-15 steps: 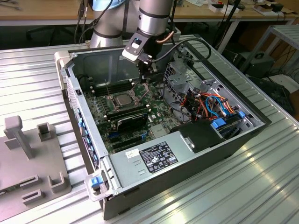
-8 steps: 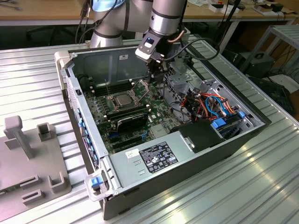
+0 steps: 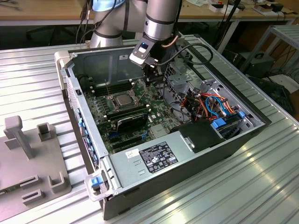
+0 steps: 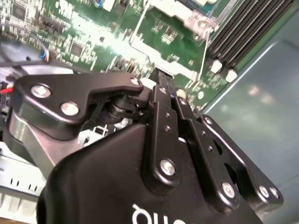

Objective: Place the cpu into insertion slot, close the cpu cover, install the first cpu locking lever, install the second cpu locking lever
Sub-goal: 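Close the cpu cover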

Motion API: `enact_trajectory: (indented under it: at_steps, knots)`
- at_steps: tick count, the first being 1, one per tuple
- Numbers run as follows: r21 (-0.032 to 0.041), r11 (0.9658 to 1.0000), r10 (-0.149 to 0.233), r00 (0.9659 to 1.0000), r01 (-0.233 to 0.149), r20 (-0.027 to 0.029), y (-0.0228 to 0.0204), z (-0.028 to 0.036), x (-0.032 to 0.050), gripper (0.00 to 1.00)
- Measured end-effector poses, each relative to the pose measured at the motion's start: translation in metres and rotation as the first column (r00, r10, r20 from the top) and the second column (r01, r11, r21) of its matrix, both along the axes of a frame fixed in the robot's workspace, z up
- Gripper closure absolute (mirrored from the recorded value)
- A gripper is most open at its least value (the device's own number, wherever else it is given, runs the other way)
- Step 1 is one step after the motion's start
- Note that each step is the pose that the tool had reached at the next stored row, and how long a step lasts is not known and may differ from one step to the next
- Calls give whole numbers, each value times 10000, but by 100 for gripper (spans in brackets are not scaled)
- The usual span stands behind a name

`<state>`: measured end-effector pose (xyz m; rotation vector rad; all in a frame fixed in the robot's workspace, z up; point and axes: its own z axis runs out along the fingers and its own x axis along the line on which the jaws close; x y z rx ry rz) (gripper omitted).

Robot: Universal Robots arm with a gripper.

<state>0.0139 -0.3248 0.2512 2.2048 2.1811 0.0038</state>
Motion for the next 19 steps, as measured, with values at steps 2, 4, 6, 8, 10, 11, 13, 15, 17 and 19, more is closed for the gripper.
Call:
enact_trajectory:
  at_steps: [2,4,6,8,10,11,13,15,17,19]
  knots:
    - [0,10000,1,10000,-1,0,4,-7,-69,89]
    - [0,10000,2,10000,-2,0,10,-15,-145,89]
    - [0,10000,0,10000,0,0,17,-20,-213,89]
    - [-1,10000,0,10000,0,0,23,-27,-284,89]
    - [-2,10000,1,10000,-1,0,30,-36,-353,89]
    - [-3,10000,0,10000,0,-1,32,-38,-382,89]
    - [-1,10000,0,10000,0,-1,36,-45,-434,89]
    - [-2,10000,1,10000,-1,-1,36,-45,-435,89]
    - [-1,10000,2,10000,-2,0,36,-46,-435,89]
    - [-1,10000,1,10000,-1,0,36,-46,-435,89]
